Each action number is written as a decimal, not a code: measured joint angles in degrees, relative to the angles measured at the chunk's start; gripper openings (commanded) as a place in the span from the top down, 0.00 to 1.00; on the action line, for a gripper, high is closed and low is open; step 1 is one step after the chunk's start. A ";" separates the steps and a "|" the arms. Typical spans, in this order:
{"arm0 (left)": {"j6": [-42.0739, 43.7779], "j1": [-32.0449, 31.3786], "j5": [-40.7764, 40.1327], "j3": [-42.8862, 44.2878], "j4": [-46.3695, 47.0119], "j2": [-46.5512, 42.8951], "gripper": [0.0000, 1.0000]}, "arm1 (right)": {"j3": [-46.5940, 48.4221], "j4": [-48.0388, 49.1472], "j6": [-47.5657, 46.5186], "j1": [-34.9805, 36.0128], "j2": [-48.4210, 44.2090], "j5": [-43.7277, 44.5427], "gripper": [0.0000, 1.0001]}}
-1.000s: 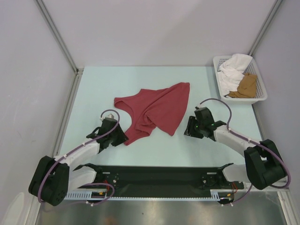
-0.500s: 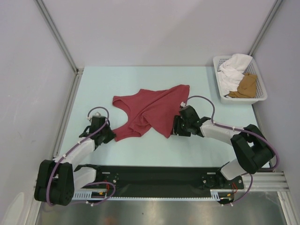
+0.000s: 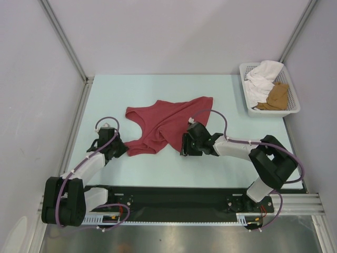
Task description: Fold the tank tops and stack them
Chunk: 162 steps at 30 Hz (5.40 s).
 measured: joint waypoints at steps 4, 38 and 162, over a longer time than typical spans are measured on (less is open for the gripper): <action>0.00 0.04 0.20 0.00 0.66 0.02 1.00 | 1.79 0.44 0.83 1.77 2.12 0.96 0.64; 3.45 11.63 4.50 6.82 1.16 4.28 0.29 | -18.34 -12.68 -2.67 -22.45 -27.45 2.78 0.55; 7.82 -32.92 -0.04 20.13 -15.96 12.33 1.00 | 0.09 -26.64 -2.73 -19.26 -21.94 4.02 0.98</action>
